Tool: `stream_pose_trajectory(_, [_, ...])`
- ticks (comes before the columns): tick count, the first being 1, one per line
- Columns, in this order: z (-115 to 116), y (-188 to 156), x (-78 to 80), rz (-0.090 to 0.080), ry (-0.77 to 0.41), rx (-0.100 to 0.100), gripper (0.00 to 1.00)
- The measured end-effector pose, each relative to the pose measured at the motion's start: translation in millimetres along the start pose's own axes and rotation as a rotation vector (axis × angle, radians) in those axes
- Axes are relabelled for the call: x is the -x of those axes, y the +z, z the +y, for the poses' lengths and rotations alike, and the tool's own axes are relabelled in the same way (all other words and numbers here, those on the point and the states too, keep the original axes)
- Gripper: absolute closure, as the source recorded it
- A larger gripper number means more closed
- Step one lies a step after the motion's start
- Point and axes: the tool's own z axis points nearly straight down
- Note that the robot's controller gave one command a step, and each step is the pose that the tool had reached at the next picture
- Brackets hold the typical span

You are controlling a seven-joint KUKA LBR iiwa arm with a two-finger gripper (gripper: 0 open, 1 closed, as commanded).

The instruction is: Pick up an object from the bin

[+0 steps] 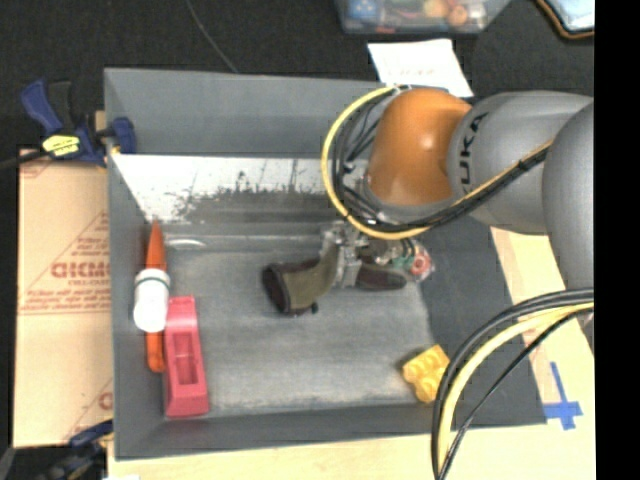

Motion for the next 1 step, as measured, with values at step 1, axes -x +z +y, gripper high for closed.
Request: stream_pose_trajectory(1, [-0.5, -13.3, 1.7, -0.006, 0.001, -0.001, 1.00])
